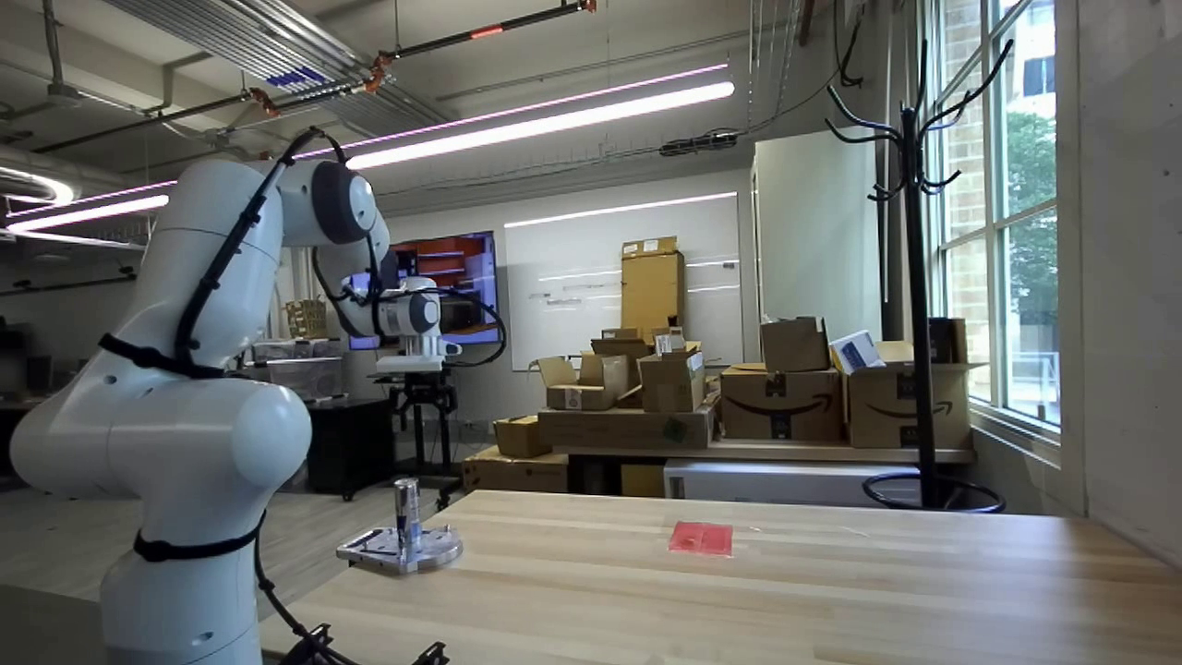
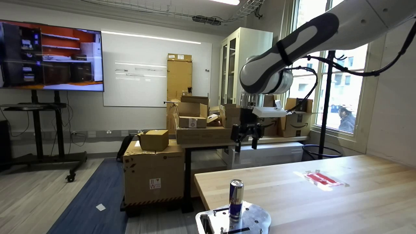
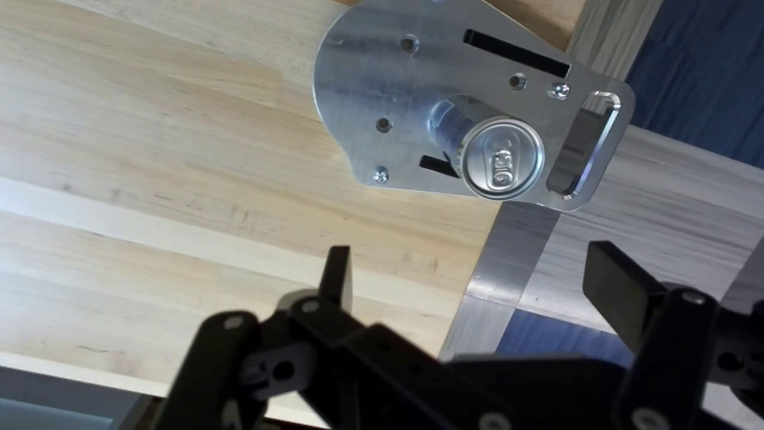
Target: Put the can on top of the silver object on the left.
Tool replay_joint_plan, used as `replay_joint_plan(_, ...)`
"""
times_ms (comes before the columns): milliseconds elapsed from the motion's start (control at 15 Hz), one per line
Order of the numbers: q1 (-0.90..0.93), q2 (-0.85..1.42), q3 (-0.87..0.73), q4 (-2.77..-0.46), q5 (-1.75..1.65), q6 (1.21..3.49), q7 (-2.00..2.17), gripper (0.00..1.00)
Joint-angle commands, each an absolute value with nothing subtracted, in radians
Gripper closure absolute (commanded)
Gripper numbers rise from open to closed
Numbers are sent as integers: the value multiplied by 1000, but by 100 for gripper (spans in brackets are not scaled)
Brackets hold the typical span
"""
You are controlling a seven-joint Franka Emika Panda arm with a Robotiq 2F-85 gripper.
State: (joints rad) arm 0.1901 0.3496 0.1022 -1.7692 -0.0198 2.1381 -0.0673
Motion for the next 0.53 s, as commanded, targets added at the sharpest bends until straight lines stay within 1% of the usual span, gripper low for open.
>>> replay_joint_plan(0,131,240,76,-1872,-10,2124,-38,0)
replay_joint_plan(467,6,60,-15,-2054,28,2164,-48,0)
